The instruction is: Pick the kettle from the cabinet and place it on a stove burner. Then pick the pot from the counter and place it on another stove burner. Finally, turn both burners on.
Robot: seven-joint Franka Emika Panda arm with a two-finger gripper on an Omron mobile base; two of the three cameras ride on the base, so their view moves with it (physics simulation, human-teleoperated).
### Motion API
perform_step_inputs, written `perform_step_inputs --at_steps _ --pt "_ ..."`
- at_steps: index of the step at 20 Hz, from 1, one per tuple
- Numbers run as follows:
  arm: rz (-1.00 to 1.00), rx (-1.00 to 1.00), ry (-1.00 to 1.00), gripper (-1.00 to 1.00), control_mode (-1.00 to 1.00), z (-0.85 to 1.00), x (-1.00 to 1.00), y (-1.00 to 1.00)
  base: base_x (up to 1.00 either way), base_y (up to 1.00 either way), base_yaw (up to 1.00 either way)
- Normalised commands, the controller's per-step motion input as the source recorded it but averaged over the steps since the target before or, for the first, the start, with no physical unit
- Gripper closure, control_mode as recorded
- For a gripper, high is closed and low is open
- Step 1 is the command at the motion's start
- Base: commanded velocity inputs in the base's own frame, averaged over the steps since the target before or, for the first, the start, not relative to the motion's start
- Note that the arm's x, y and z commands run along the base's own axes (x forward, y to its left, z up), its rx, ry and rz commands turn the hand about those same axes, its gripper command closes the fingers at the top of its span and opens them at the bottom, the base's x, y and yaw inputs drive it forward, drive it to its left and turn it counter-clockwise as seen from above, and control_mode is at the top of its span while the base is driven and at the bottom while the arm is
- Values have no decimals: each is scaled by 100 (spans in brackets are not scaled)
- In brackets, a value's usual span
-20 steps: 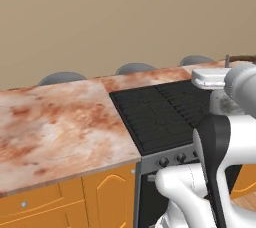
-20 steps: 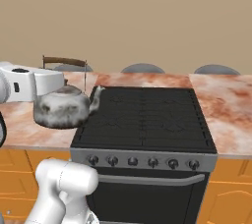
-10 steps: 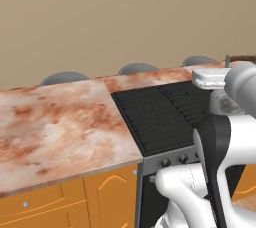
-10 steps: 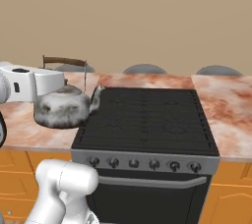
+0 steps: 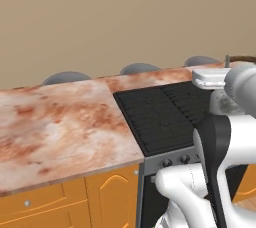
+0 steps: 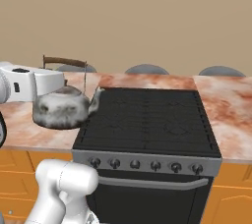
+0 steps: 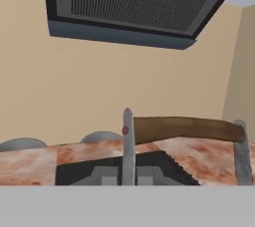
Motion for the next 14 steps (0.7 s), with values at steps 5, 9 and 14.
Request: perform_step_inputs --at_steps 5,9,14 --pt "0 0 0 100 100 0 0 0 10 8 2" --pt "2 0 0 100 -100 0 12 14 2 4 0" --pt "6 0 0 100 -100 0 24 22 0 0 0"
